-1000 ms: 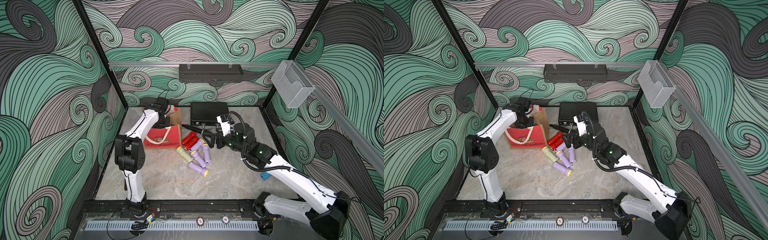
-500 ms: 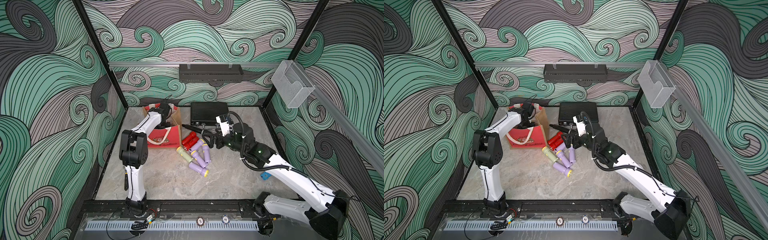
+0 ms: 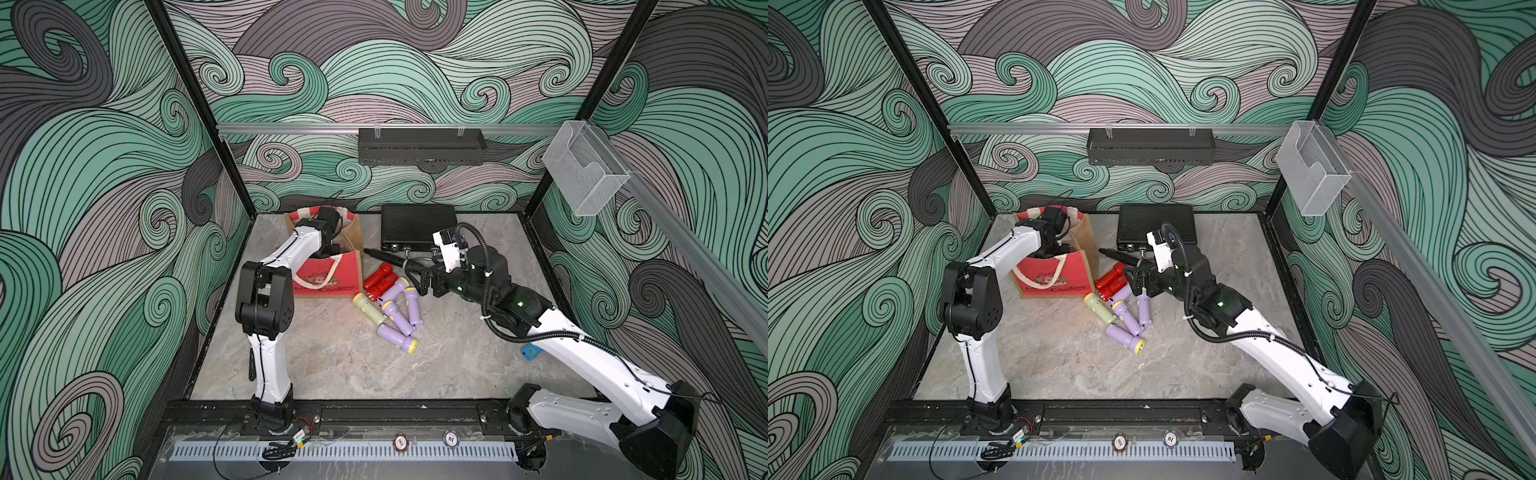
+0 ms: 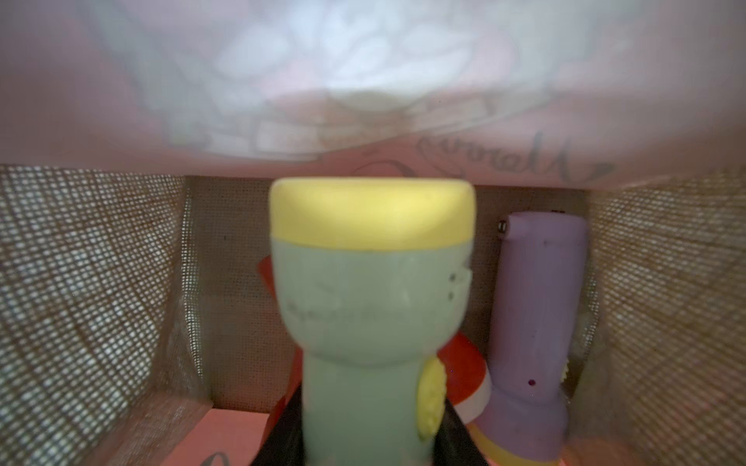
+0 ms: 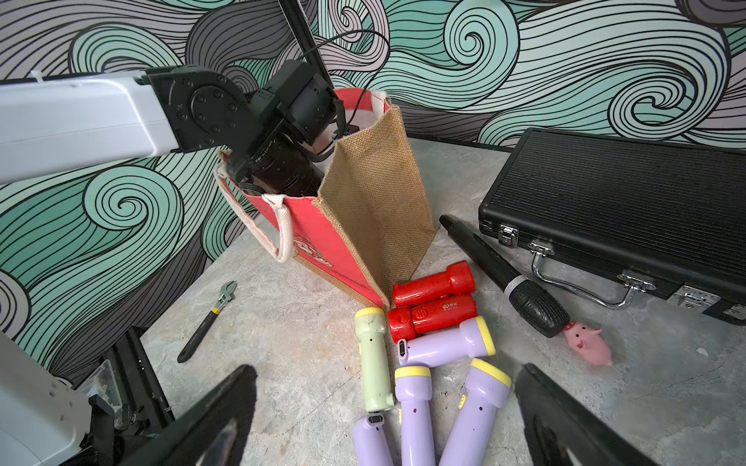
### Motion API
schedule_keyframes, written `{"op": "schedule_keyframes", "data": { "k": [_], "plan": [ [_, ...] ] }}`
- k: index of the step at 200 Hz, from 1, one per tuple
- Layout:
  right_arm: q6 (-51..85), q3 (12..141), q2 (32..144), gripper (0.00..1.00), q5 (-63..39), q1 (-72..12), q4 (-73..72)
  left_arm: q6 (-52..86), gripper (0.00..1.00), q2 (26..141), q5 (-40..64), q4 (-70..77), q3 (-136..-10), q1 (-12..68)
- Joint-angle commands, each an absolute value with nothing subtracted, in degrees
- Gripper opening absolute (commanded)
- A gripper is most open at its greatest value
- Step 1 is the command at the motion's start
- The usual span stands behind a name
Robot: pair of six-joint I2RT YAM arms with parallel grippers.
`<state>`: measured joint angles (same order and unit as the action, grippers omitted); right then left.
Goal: Put the flashlights into the tote bags
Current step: Place the flashlight in the canvas bag, then pick up the flashlight from the center of the board.
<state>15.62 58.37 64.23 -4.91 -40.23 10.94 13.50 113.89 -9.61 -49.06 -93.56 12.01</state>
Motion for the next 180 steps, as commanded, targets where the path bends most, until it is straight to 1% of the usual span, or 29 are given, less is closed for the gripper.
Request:
{"op": "schedule_keyframes", "data": {
  "k": [1,19,29,47,56,72,83,98,111,126,144,155,161,180],
  "plan": [
    [15.60,57.83,62.95,0.99,-3.98,-40.43,10.54,14.33,0.29,111.13,-8.09,-51.18,-93.63,11.65],
    [15.91,57.67,62.94,0.99,-3.99,-40.43,10.71,14.08,0.34,108.29,-7.98,-51.74,-94.71,11.69],
    [16.08,57.54,63.07,0.99,-4.12,-40.47,10.77,13.74,0.39,106.62,-8.25,-52.18,-95.44,11.69],
    [16.41,57.16,63.28,0.99,-4.14,-40.42,11.04,12.72,0.44,103.92,-8.79,-53.41,-97.21,11.65],
    [16.59,56.99,63.37,0.99,-4.08,-40.43,11.13,12.04,0.48,102.50,-8.78,-53.94,-97.93,11.65],
    [16.79,56.70,63.54,0.99,-3.93,-40.44,11.64,10.70,0.54,100.01,-8.21,-53.99,-98.13,11.69],
    [16.87,56.52,63.85,0.99,-3.87,-40.41,12.15,9.87,0.57,98.21,-7.56,-53.54,-97.70,11.69],
    [17.20,56.05,64.20,0.99,-3.65,-40.44,13.02,8.65,0.65,95.36,-6.10,-51.94,-96.06,11.76],
    [17.54,55.51,64.64,0.99,-3.49,-40.45,13.44,8.59,0.68,92.68,-5.21,-49.49,-93.96,11.77],
    [18.15,54.44,65.26,0.99,-3.01,-40.43,13.55,9.09,0.69,89.52,-3.88,-47.38,-92.16,11.85],
    [18.63,53.45,67.10,0.99,-2.63,-40.43,13.94,9.83,0.70,86.38,0.14,-44.83,-90.43,12.27],
    [19.08,53.22,68.80,0.99,-2.37,-40.44,14.40,10.44,0.78,84.43,4.55,-41.70,-88.27,12.85],
    [19.37,53.09,69.87,0.99,-2.04,-40.37,14.48,10.96,0.80,83.37,7.29,-39.92,-86.90,13.13],
    [20.49,52.40,73.55,0.99,-1.80,-39.91,14.12,13.79,0.81,80.99,15.15,-33.71,-82.08,14.13]
  ]
}}
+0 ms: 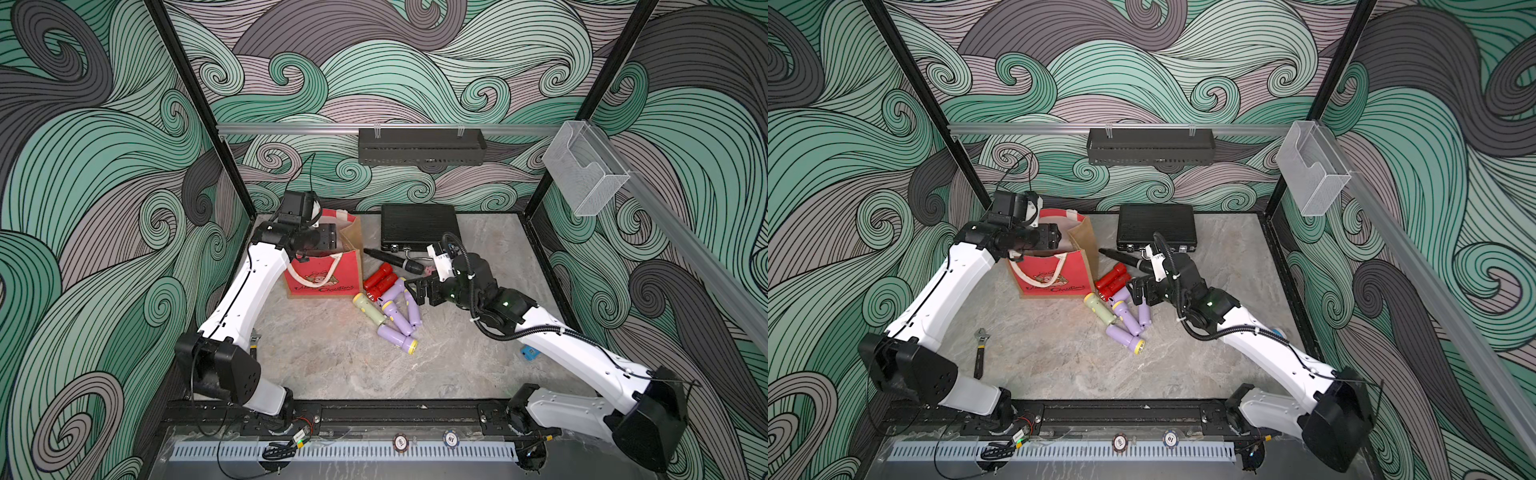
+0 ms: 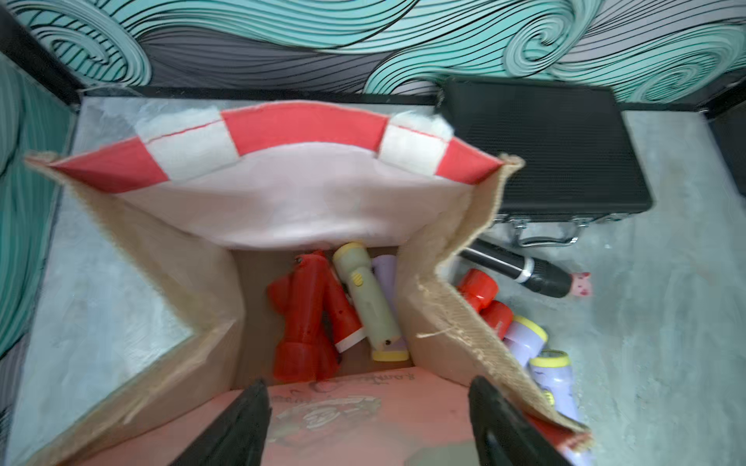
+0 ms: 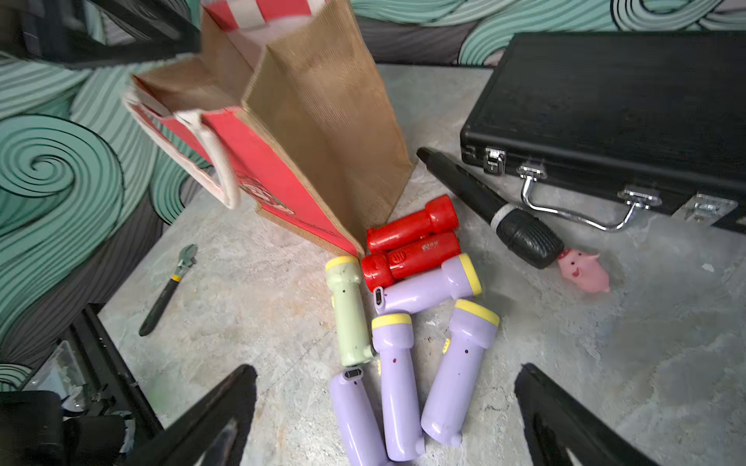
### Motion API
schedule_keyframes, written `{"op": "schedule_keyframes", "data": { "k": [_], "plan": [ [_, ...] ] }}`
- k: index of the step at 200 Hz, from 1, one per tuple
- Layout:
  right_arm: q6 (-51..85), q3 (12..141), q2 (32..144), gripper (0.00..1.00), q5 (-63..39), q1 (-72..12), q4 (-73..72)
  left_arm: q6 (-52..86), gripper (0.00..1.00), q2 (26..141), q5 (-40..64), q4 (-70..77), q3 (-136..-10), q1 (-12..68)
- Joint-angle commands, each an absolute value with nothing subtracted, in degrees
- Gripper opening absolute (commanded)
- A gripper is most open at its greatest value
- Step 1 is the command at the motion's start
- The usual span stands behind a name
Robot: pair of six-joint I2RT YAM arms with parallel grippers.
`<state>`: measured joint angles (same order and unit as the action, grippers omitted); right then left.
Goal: Put the flashlights into the tote bags
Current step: Pick up the flashlight from the center of the board.
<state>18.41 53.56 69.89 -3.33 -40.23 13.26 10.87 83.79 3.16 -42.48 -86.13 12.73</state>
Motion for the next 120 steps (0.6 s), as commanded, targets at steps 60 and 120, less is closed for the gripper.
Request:
{"op": "schedule_keyframes", "data": {
  "k": [60,120],
  "plan": [
    [21.26,51.95,85.55,1.00,-3.07,-38.66,13.57,18.72,0.93,78.09,26.84,-18.92,-71.91,18.52],
    [22.02,51.21,93.10,0.98,-3.47,-38.67,12.00,20.37,0.99,79.72,34.25,-10.90,-68.07,20.64]
  ]
}}
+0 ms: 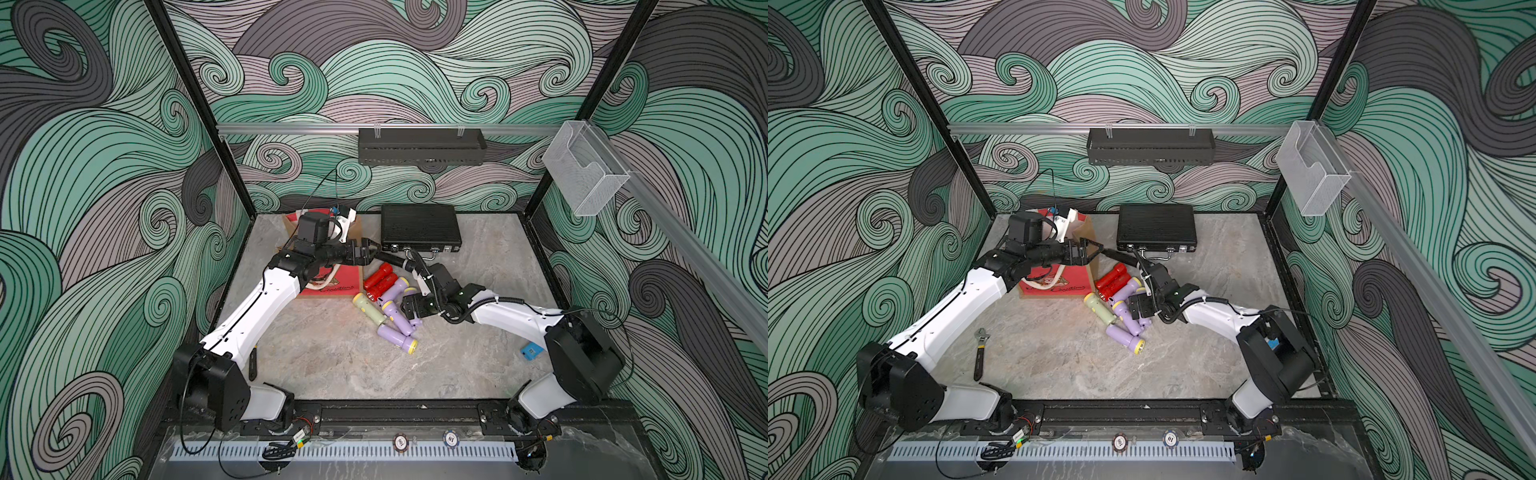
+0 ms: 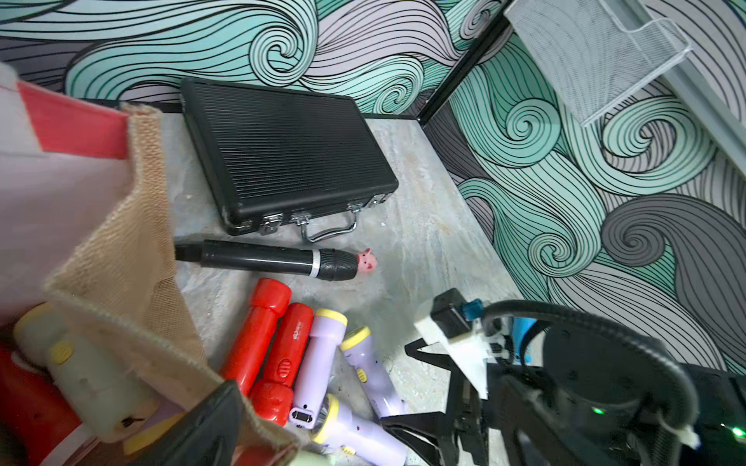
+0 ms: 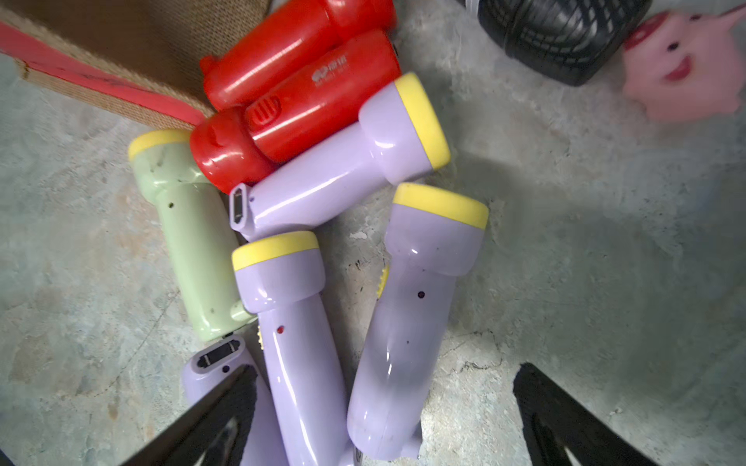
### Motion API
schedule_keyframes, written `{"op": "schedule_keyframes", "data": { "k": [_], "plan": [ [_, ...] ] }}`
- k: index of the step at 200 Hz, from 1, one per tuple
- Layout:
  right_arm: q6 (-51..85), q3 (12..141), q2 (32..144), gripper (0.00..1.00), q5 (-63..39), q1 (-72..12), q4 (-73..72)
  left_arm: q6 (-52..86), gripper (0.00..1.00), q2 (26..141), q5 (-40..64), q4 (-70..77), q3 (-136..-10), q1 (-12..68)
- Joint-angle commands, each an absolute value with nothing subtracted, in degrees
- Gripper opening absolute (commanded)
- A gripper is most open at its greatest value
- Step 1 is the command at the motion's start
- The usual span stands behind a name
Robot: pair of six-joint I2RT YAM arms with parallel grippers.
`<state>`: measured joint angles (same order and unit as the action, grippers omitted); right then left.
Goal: Put the flashlights into the tote bags
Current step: Pick up the flashlight from the center of the board.
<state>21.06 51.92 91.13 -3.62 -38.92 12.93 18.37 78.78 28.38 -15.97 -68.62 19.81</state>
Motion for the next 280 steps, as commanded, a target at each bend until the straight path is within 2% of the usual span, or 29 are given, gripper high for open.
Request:
{"op": "schedule_keyframes", "data": {
  "k": [1,43,193,219,245,280],
  "plan": [
    [22.00,51.18,93.18,0.98,-3.40,-38.63,12.06,20.47,0.99,79.81,34.39,-10.81,-68.05,20.65],
    [22.44,49.77,95.95,0.92,-2.91,-38.59,10.30,20.44,0.99,79.67,37.21,-8.35,-67.77,22.29],
    [21.38,47.56,97.83,0.45,1.84,-38.69,9.92,19.99,0.99,77.39,36.36,-6.01,-67.06,23.78],
    [20.21,46.05,95.61,0.37,2.56,-39.00,7.54,19.05,0.98,77.26,34.24,-7.09,-67.04,23.73],
    [19.52,44.21,92.99,0.25,2.46,-39.00,4.92,19.58,0.99,77.25,34.25,-6.78,-66.88,23.73],
    [19.86,37.38,84.45,0.12,-1.08,-38.94,-7.02,21.12,0.99,76.58,35.42,-5.36,-66.86,23.73]
  ]
}}
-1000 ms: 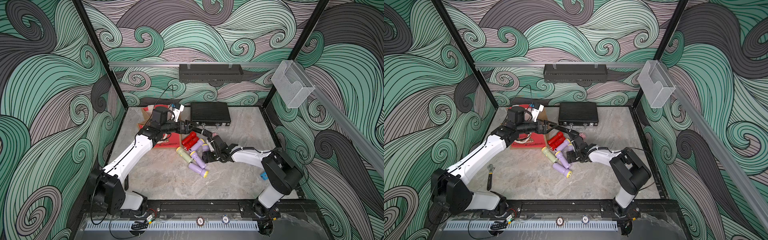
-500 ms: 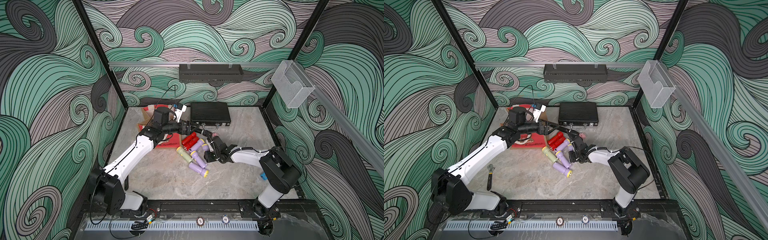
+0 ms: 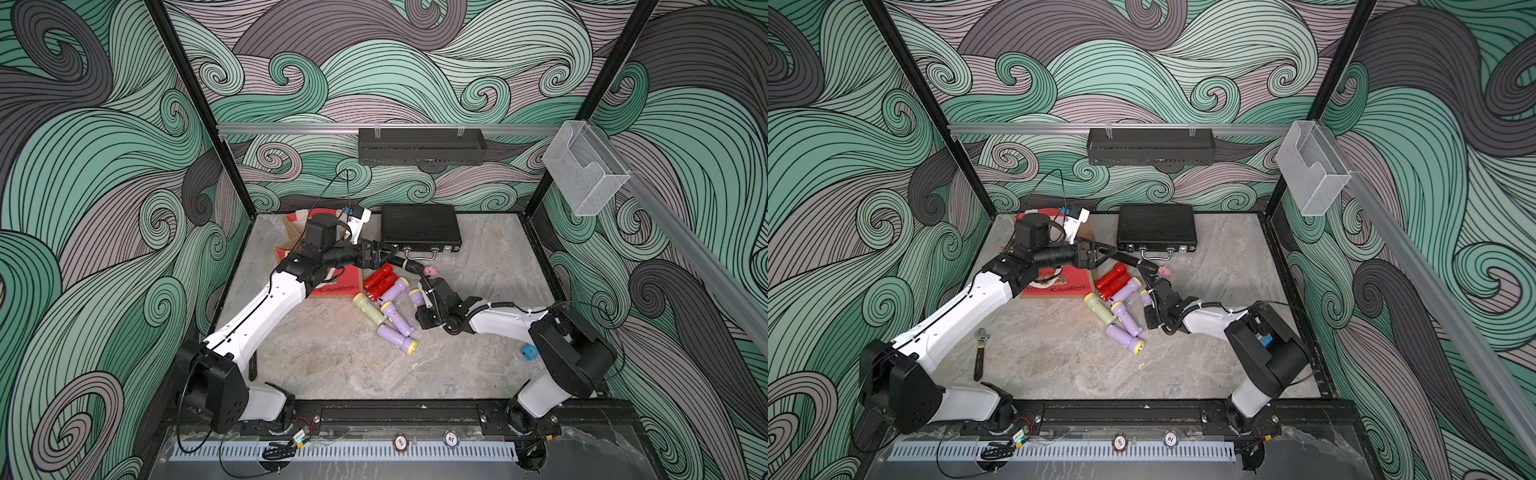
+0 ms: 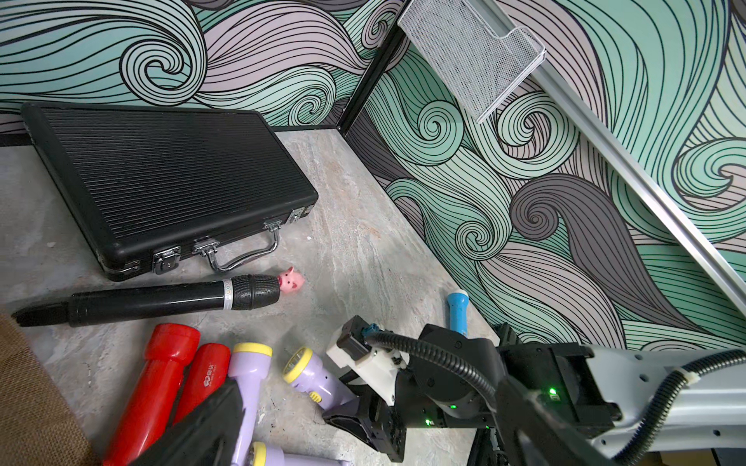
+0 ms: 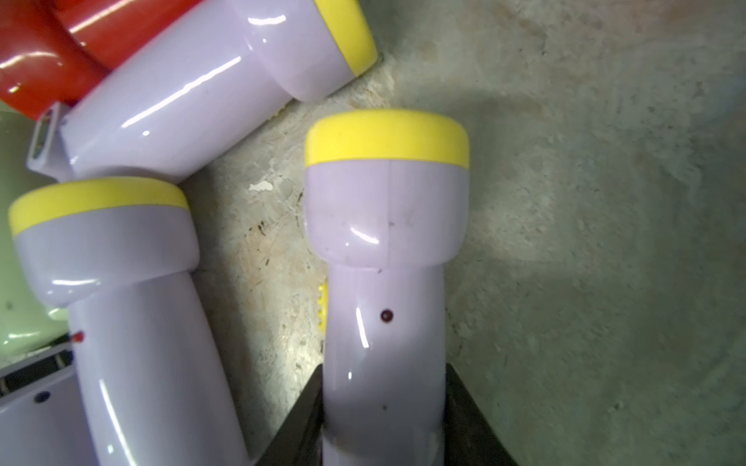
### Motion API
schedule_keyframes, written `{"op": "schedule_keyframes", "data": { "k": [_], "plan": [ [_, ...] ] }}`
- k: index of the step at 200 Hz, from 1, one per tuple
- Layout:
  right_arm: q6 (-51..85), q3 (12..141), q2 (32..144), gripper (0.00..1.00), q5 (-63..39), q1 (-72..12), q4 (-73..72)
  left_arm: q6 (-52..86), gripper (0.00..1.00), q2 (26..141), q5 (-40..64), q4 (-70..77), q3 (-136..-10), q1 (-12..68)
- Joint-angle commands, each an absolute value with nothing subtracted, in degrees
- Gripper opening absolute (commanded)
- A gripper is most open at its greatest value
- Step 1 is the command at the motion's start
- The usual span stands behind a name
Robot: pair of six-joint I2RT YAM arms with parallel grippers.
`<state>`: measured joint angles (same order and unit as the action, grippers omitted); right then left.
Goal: Put the flashlights into the tote bags
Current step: Pick up the flashlight from the center of the board.
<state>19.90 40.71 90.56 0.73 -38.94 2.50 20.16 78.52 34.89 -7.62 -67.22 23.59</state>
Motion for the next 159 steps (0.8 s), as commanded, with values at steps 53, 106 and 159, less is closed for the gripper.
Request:
{"op": "schedule_keyframes", "data": {
  "k": [53,106,159],
  "plan": [
    [16.70,31.11,63.91,0.06,-4.90,-38.81,-19.19,26.03,0.99,76.25,45.08,1.15,-66.39,24.01],
    [16.57,36.44,56.19,0.05,-11.92,-38.76,-22.50,26.65,0.99,76.45,50.50,5.58,-67.82,27.60],
    [19.86,40.50,56.79,0.05,-17.03,-38.89,-25.45,29.79,0.98,79.26,51.16,11.41,-68.91,30.08]
  ]
}}
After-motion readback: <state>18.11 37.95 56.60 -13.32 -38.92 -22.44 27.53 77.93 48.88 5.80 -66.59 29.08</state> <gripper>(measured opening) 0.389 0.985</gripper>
